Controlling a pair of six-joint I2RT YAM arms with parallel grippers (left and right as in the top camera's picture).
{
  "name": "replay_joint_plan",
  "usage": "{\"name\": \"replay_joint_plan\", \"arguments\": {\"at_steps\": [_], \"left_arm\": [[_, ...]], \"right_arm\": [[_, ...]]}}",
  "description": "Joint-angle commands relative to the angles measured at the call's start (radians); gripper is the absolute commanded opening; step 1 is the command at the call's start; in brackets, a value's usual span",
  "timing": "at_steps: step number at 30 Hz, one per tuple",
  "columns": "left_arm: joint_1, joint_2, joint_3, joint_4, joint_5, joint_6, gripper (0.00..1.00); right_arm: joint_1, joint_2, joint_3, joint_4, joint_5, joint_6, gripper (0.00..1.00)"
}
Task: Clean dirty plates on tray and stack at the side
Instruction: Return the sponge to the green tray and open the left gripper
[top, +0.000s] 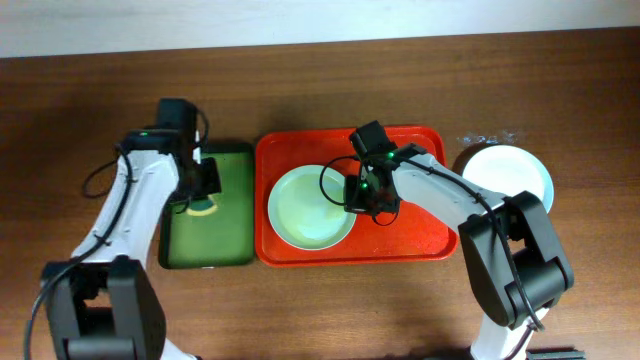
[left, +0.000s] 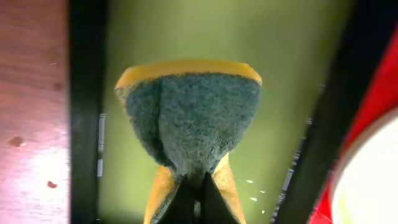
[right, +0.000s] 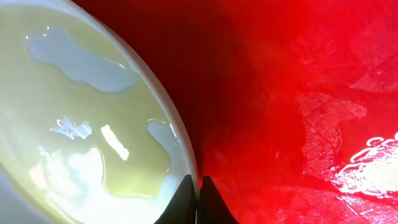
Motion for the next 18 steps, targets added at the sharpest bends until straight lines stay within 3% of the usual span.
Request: {"name": "replay_joint_plan", "arguments": {"at_steps": [1, 11, 15, 16, 18], "left_arm": [[0.044, -0.009, -0.050, 0.020, -0.026, -0.005, 0.00], [0.043, -0.009, -0.216, 0.197, -0.026, 0.069, 0.00], [0.044, -0.015, -0.184, 0.167, 0.053, 0.070, 0.12], [0.044, -0.026, -0.157, 0.133, 0.061, 0.069, 0.18], [0.044, -0.055, -0.115, 0.095, 0.085, 0.069, 0.64]], "right_arm": [[0.007, -0.007, -0.003, 0.005, 0.003, 0.002, 0.04], [0.007, -0.007, -0.003, 0.006, 0.002, 0.002, 0.04], [0.007, -0.007, -0.003, 0.006, 0.003, 0.002, 0.04], [0.007, -0.007, -0.003, 0.006, 0.003, 0.002, 0.05], [0.007, -0.007, -0.003, 0.006, 0.003, 0.002, 0.05]]}}
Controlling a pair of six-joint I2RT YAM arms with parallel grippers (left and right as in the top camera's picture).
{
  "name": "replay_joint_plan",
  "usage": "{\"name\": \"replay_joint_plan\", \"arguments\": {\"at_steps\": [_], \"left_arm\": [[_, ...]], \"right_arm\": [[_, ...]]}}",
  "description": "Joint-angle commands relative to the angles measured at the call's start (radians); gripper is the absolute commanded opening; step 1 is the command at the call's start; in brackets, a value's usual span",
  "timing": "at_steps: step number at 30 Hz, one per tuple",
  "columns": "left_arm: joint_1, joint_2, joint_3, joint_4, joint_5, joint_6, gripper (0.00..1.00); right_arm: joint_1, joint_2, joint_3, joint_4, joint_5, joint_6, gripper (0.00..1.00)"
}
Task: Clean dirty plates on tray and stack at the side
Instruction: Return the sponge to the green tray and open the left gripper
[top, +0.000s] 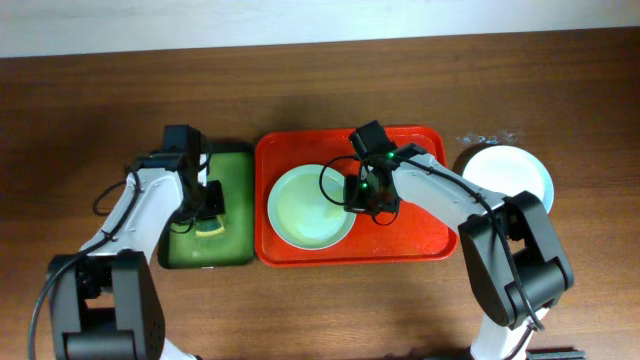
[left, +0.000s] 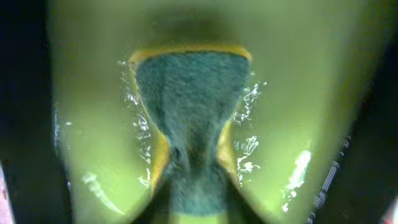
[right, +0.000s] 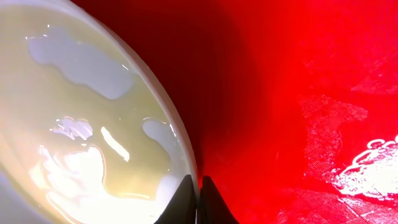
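Observation:
A pale wet plate (top: 305, 210) lies on the red tray (top: 420, 235). My right gripper (top: 362, 198) is shut on its right rim. The right wrist view shows the thin rim pinched between the jaws of that gripper (right: 199, 180), with pools of liquid on the plate (right: 81, 124). A yellow and green sponge (top: 207, 227) lies in the green basin (top: 235, 200), under my left gripper (top: 205, 205). In the blurred left wrist view the sponge (left: 189, 99) rests in splashed liquid. The left gripper (left: 200, 199) has its jaws parted either side of the sponge's near end.
White plates (top: 505, 175) are stacked on the table right of the tray, with a few water drops behind them. The basin stands against the tray's left side. Brown tabletop surrounds everything, and a pale wall runs along the back.
My left gripper has moved toward the basin's front and lower, and its jaws stand wider around the sponge than before. The right gripper and plate have not moved.

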Motion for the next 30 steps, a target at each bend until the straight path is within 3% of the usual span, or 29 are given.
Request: {"name": "replay_joint_plan", "arguments": {"at_steps": [1, 3, 9, 19, 25, 29, 30], "left_arm": [[0.006, -0.077, 0.097, -0.047, 0.065, 0.008, 0.68], [0.006, -0.143, 0.148, -0.079, 0.065, 0.001, 0.93], [0.006, -0.353, 0.163, -0.099, 0.061, -0.025, 0.99], [0.006, -0.372, 0.163, -0.099, 0.061, -0.025, 0.99], [0.006, -0.372, 0.163, -0.099, 0.061, -0.025, 0.99], [0.006, -0.372, 0.163, -0.098, 0.061, -0.025, 0.99], [0.006, -0.372, 0.163, -0.099, 0.061, -0.025, 0.99]], "right_arm": [[0.007, -0.007, -0.003, 0.003, 0.003, 0.001, 0.09], [0.007, -0.007, -0.003, 0.003, 0.003, 0.001, 0.18], [0.007, -0.007, -0.003, 0.002, 0.003, 0.001, 0.46], [0.007, -0.007, -0.003, 0.010, 0.003, -0.003, 0.50], [0.013, -0.007, -0.003, 0.010, 0.003, -0.002, 0.34], [0.013, -0.007, -0.004, 0.006, 0.003, -0.003, 0.04], [0.013, -0.007, -0.004, 0.003, 0.003, -0.003, 0.04]]}}
